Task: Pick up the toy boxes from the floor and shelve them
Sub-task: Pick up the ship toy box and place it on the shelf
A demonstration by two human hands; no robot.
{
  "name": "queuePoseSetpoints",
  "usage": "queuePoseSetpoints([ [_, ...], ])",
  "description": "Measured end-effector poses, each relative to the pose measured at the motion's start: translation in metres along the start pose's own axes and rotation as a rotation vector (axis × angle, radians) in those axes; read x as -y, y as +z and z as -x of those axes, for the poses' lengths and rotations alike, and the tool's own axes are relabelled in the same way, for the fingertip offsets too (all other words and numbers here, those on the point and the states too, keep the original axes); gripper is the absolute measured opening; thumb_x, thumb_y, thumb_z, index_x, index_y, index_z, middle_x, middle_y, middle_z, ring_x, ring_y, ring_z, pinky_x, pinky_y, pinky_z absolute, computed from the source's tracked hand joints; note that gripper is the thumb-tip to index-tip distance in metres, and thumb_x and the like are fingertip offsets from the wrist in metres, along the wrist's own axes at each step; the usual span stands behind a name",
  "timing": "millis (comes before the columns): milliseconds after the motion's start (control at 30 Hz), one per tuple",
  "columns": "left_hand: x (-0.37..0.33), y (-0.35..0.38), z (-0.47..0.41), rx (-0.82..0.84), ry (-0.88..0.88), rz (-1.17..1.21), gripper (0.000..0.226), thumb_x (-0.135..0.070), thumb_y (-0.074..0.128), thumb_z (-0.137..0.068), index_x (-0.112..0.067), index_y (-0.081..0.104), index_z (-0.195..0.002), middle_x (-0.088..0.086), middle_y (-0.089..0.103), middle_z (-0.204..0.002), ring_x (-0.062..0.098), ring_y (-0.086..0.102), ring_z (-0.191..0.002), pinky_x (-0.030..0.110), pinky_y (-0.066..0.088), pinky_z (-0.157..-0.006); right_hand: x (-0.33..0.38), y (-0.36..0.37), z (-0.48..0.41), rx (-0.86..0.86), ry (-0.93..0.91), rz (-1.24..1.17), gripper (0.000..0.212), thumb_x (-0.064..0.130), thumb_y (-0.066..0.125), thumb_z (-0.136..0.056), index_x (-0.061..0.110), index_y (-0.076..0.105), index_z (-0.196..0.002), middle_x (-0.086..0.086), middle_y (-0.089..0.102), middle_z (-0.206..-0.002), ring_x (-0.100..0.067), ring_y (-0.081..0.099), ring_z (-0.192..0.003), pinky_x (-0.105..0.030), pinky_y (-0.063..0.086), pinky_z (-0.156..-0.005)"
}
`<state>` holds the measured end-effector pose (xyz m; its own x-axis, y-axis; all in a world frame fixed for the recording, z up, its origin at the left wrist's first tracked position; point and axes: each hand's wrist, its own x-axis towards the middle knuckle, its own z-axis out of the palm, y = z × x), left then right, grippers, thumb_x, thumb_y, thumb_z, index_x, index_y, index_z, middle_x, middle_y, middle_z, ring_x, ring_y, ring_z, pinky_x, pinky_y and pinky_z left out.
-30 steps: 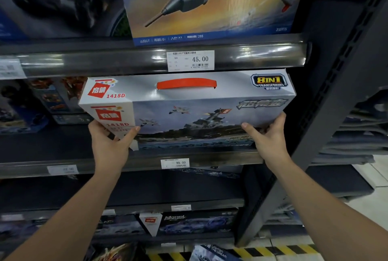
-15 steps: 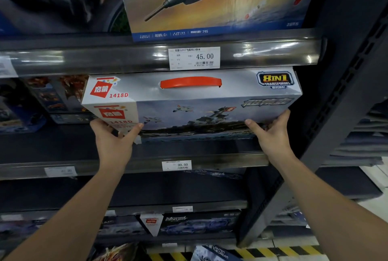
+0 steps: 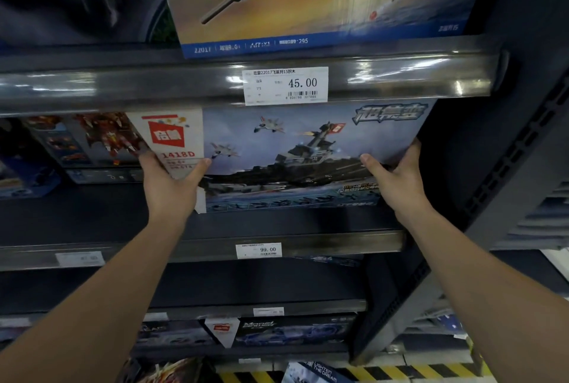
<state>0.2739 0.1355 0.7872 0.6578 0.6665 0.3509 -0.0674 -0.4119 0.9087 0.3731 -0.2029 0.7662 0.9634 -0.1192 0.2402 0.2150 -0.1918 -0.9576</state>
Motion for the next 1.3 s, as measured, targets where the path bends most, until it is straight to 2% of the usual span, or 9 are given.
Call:
queuePoseSetpoints([
  [133, -0.004, 0.006, -0.007, -0.003, -0.013, -0.027, 0.068, -0.026, 0.083, -0.078, -0.008, 0.041, -0.128, -0.003, 0.057, -0.119, 0.011, 0.054, -0.105, 0.026, 0.045, -0.089, 0.004, 0.000, -0.007, -0.004, 0.013, 0.013, 0.086, 0.027, 0.077, -0.085, 0.021, 0.023, -0.152, 0.011, 0.049, -0.137, -0.007, 0.048, -0.123, -0.027, 0.038, -0.104],
  [267, -0.007, 0.013, -0.012, 0.021, -0.028, -0.032, 0.067, -0.027, 0.083, -0.077, -0.010, 0.043, -0.127, -0.003, 0.058, -0.118, 0.011, 0.056, -0.104, 0.024, 0.045, -0.083, 0.007, -0.003, -0.010, -0.037, 0.035, 0.012, 0.083, 0.029, 0.077, -0.085, 0.023, 0.026, -0.151, 0.010, 0.051, -0.134, -0.009, 0.049, -0.122, -0.029, 0.040, -0.103],
  [400, -0.010, 0.020, -0.017, 0.044, -0.056, -0.019, 0.069, -0.028, 0.083, -0.077, -0.011, 0.041, -0.128, -0.003, 0.058, -0.117, 0.012, 0.057, -0.104, 0.023, 0.046, -0.081, 0.010, -0.004, -0.013, -0.044, 0.058, 0.031, 0.085, 0.030, 0.073, -0.088, 0.023, 0.020, -0.154, 0.009, 0.048, -0.137, -0.009, 0.045, -0.124, -0.026, 0.036, -0.102],
  [567, -0.013, 0.022, -0.018, 0.055, -0.066, -0.015, 0.071, -0.026, 0.083, -0.077, -0.011, 0.040, -0.131, -0.003, 0.057, -0.119, 0.011, 0.056, -0.103, 0.021, 0.045, -0.081, 0.011, 0.002, -0.016, -0.092, 0.091, 0.056, 0.085, 0.034, 0.072, -0.088, 0.023, 0.020, -0.154, 0.003, 0.049, -0.145, -0.017, 0.047, -0.132, -0.035, 0.040, -0.109],
  [767, -0.010, 0.013, -0.010, 0.120, -0.051, -0.048, 0.066, -0.022, 0.082, -0.077, -0.012, 0.041, -0.128, -0.005, 0.058, -0.116, 0.012, 0.057, -0.103, 0.015, 0.043, -0.072, 0.013, 0.009, -0.020, -0.187, 0.161, 0.061, 0.081, 0.038, 0.072, -0.088, 0.012, 0.028, -0.150, -0.005, 0.053, -0.143, -0.025, 0.052, -0.129, -0.030, 0.043, -0.098],
  [900, -0.011, 0.004, -0.002, 0.162, -0.080, -0.042, 0.064, -0.018, 0.081, -0.079, -0.013, 0.043, -0.130, -0.006, 0.058, -0.114, 0.011, 0.056, -0.103, 0.021, 0.044, -0.079, 0.011, 0.010, -0.013, -0.216, 0.182, 0.114, 0.077, 0.036, 0.073, -0.087, 0.005, 0.034, -0.145, -0.010, 0.053, -0.143, -0.029, 0.051, -0.130, -0.026, 0.039, -0.094],
  [1000, -0.008, -0.008, 0.006, 0.162, -0.115, -0.034, 0.074, -0.021, 0.081, -0.080, -0.009, 0.038, -0.139, -0.002, 0.056, -0.122, 0.014, 0.055, -0.110, 0.026, 0.045, -0.088, 0.011, 0.007, 0.002, -0.214, 0.223, 0.136, 0.081, 0.032, 0.073, -0.088, 0.003, 0.028, -0.149, -0.012, 0.049, -0.146, -0.029, 0.048, -0.132, -0.025, 0.037, -0.096],
  [1133, 0.001, -0.030, 0.020, 0.152, -0.124, -0.090, 0.082, -0.034, 0.081, -0.079, -0.012, 0.035, -0.144, 0.006, 0.053, -0.132, 0.020, 0.052, -0.118, 0.032, 0.044, -0.092, 0.012, 0.001, 0.034, -0.192, 0.261, 0.169, 0.088, 0.040, 0.072, -0.088, 0.006, 0.023, -0.152, -0.015, 0.042, -0.151, -0.031, 0.045, -0.134, -0.034, 0.040, -0.106],
  [1300, 0.016, -0.051, 0.054, 0.228, -0.149, -0.121, 0.078, -0.040, 0.079, -0.080, -0.013, 0.038, -0.141, 0.007, 0.051, -0.131, 0.022, 0.054, -0.115, 0.033, 0.046, -0.088, 0.010, -0.011, 0.096, -0.140, 0.314, 0.223, 0.079, 0.043, 0.068, -0.091, 0.013, 0.026, -0.150, -0.009, 0.045, -0.147, -0.026, 0.052, -0.123, -0.031, 0.042, -0.087],
])
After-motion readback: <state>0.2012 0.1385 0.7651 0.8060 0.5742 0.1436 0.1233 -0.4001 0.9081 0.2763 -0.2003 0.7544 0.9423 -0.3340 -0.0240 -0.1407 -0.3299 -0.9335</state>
